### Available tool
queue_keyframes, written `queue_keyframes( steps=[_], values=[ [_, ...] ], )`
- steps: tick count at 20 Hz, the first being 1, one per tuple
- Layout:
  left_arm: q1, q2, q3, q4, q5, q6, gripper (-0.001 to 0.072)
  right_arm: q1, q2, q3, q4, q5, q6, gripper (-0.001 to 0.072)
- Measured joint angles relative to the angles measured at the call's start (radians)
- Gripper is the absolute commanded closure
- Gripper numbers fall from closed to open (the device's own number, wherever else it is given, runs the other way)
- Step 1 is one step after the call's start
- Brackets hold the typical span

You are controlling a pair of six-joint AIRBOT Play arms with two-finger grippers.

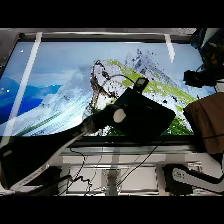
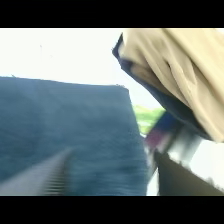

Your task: Fold the clothes and pants, and hang the long-sleeved shirts on hangers.

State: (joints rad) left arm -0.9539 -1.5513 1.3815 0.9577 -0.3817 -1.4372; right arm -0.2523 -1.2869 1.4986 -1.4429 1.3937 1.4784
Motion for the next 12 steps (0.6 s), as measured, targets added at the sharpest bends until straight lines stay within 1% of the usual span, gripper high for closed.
queue_keyframes(
  steps=[1,3,5,6,7,8,9,10,12],
  values=[
    [0.034,0.036,0.0,0.051,-0.031,0.016,0.0682,-0.036,0.042,-0.046,0.018,-0.005,-0.027,0.0677],
    [0.109,0.107,0.0,0.142,-0.082,0.036,0.0685,-0.114,0.148,-0.171,0.102,-0.022,-0.108,0.0677],
    [0.18,0.166,0.0,0.194,-0.132,0.05,0.0684,-0.184,0.273,-0.336,0.255,-0.032,-0.229,0.0675],
    [0.214,0.193,0.0,0.212,-0.158,0.052,0.0684,-0.211,0.341,-0.428,0.345,-0.038,-0.293,0.0564],
    [0.242,0.213,0.0,0.223,-0.19,0.055,0.0684,-0.23,0.404,-0.517,0.422,-0.047,-0.342,0.0198],
    [0.266,0.23,0.0,0.233,-0.229,0.058,0.0684,-0.243,0.457,-0.595,0.462,-0.066,-0.362,0.0019],
    [0.282,0.243,0.0,0.24,-0.261,0.058,0.0684,-0.254,0.505,-0.669,0.477,-0.09,-0.358,0.0017],
    [0.295,0.25,0.0,0.245,-0.294,0.061,0.0684,-0.261,0.536,-0.728,0.475,-0.11,-0.321,0.0033],
    [0.307,0.256,-0.001,0.252,-0.342,0.063,0.0684,-0.27,0.573,-0.818,0.41,-0.142,-0.22,0.003]
  ],
)
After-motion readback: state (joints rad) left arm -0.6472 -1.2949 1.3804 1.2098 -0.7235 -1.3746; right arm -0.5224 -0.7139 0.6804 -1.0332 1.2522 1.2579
